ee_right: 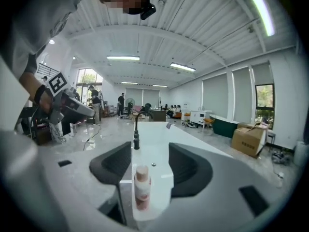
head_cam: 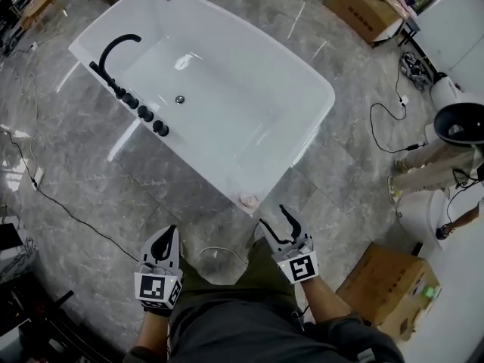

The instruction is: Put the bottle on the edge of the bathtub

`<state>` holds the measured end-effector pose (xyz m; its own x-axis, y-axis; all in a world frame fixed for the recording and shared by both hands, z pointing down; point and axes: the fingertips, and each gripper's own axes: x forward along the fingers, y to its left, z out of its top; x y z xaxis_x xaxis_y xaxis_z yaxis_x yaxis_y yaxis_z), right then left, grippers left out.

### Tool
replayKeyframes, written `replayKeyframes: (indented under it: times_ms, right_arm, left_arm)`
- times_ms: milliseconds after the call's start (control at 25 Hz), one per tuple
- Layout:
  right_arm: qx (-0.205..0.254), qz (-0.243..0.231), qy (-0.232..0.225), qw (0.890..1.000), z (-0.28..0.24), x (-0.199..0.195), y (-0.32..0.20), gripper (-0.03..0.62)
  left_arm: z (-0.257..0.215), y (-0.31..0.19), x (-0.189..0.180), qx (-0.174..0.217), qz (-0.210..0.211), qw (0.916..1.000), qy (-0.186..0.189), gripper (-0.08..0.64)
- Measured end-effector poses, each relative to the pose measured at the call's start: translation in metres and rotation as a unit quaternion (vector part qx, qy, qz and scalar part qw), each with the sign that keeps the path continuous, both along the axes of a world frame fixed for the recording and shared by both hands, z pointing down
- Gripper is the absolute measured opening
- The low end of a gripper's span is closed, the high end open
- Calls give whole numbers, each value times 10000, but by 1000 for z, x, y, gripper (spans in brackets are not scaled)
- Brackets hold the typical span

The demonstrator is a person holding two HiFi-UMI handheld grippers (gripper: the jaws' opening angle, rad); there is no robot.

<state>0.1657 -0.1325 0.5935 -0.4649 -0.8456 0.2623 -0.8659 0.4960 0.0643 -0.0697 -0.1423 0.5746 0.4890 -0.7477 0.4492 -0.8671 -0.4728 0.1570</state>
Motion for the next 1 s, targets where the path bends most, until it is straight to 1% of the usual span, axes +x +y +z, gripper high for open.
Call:
replayKeyframes:
  times_ms: [160, 280, 440, 560, 760, 920, 1000]
  right_arm:
    - [-44, 412, 7, 9991, -69, 13, 16, 231]
    - [-33, 756, 66, 9971, -111, 22, 23, 210]
    - [199, 1041, 16, 9944, -158, 28, 35, 175]
    - [307, 1318, 12, 9908, -187, 33, 49, 130]
    - [474, 1628, -47, 9855, -216, 38, 74, 90]
    - [581, 1813, -29, 9817, -224, 40, 91, 50]
    - [553, 1939, -19, 9795, -226, 42, 98, 33]
  left_arm:
    - [-59, -7, 15, 192, 272, 9993, 187, 0]
    - [-94, -11, 23, 364, 470, 9978, 281, 0]
    - [-129, -5, 37, 525, 732, 9951, 397, 0]
    - [-154, 2, 50, 679, 957, 9919, 487, 0]
    - [-179, 14, 63, 830, 1313, 9863, 557, 0]
    - [-188, 21, 65, 899, 1449, 9837, 577, 0]
    - [-192, 22, 66, 949, 1498, 9824, 592, 0]
